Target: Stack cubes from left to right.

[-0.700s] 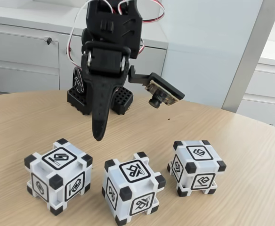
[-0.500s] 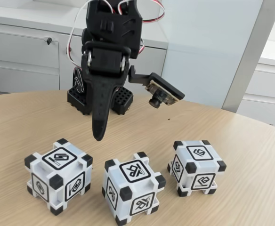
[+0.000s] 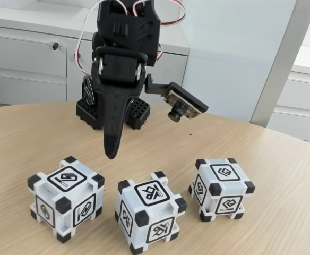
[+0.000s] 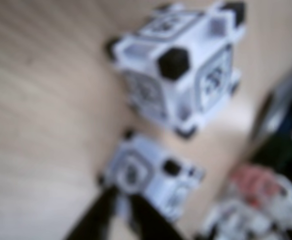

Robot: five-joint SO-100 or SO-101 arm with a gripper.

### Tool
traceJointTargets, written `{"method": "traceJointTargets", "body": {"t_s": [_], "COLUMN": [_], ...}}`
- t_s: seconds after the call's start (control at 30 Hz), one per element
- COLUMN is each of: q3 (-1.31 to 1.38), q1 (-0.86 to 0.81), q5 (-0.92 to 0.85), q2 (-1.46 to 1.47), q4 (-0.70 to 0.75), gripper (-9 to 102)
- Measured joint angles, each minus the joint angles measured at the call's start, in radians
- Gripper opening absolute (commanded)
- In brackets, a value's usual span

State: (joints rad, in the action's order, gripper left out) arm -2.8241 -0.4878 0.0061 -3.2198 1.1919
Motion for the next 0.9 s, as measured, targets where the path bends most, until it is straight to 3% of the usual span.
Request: {"method": "traceJointTargets", "body": {"t_s": [0.9], "q3": [0.000], "q1": [0.000], "q5": [-0.155], "q2": [0.000], "q4": [0.000], "gripper": [0]}}
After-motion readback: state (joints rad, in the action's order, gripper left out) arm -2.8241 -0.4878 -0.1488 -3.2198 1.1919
